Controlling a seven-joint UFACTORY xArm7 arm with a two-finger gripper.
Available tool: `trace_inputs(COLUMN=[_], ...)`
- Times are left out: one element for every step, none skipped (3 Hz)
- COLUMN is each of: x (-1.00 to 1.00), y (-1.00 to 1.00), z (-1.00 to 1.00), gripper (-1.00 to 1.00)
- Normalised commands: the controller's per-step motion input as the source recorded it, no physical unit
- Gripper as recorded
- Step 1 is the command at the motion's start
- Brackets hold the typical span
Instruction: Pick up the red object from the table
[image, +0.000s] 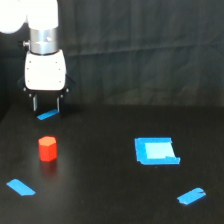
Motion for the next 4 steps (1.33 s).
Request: trace_inputs(x=[0.04,0.1,0.25,0.22], y=[0.0,-0.19,-0.86,-0.86], z=[0.17,-0.21,-0.02,-0.23], gripper=[1.0,1.0,1.0,0.99])
